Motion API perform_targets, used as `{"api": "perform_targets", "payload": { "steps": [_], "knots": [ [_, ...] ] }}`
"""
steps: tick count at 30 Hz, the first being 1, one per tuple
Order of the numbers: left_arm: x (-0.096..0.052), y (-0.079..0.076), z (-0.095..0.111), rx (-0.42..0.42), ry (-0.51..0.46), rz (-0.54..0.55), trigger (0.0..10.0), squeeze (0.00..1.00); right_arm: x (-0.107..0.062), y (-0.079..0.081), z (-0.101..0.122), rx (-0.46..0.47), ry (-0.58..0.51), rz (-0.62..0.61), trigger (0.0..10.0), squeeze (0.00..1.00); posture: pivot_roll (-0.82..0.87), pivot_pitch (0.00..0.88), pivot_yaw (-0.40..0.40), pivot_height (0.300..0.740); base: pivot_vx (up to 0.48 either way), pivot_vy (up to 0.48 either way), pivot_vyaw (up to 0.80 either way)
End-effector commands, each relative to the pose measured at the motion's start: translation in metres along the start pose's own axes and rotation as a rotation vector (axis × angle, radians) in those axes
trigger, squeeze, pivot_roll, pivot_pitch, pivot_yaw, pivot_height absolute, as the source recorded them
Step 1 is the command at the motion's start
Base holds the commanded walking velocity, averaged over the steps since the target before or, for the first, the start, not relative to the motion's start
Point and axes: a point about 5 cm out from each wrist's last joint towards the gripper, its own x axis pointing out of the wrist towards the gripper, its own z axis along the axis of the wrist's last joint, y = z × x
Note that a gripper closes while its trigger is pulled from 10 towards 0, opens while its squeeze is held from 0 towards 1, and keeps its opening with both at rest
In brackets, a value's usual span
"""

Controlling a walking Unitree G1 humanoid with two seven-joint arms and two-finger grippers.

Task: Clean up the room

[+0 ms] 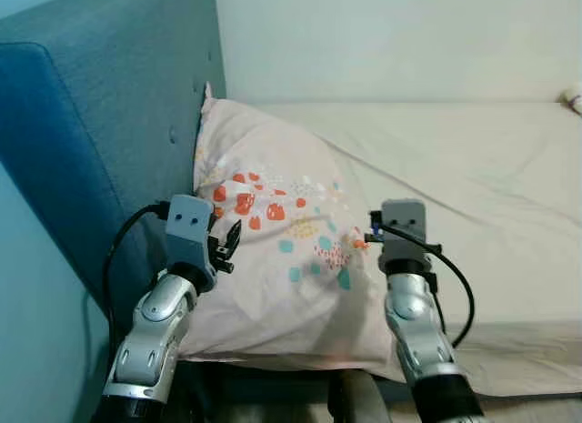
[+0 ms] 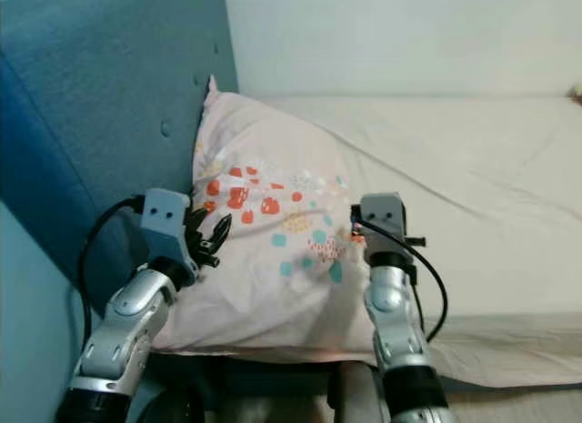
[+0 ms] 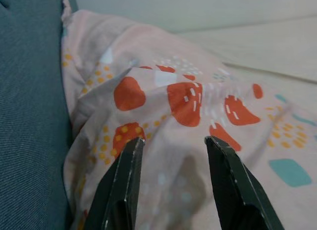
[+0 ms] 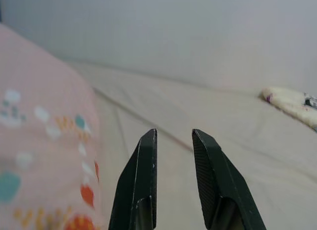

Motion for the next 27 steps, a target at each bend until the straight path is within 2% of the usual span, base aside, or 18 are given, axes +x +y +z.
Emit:
{"api": "perform_targets", "payload": {
  "steps": [1,8,16,27],
  "knots": [
    [-0.001,0.008,-0.009,0.015,0.039,0.044,10.0,0.00,-0.005,-0.002,-0.004,0.029,0.037,0.008,10.0,0.00,-0.01,0.009,-0.048,0.562,0.000,0.000,0.00],
    [-0.004,0.002,-0.010,-0.001,0.033,0.043,10.0,0.00,-0.010,-0.010,-0.012,0.066,0.097,-0.002,10.0,0.00,-0.01,0.004,-0.048,0.596,0.000,0.000,0.00],
    [-0.003,-0.004,-0.010,0.038,0.019,0.004,10.0,0.00,-0.011,-0.007,-0.009,0.075,0.105,0.033,10.0,0.00,-0.01,0.004,-0.056,0.621,0.000,0.000,0.00],
    [-0.004,-0.004,-0.008,0.010,0.002,0.003,10.0,0.00,-0.011,-0.007,-0.004,0.087,0.108,0.052,10.0,0.00,-0.01,0.000,-0.057,0.661,0.000,0.000,0.00]
  ]
}}
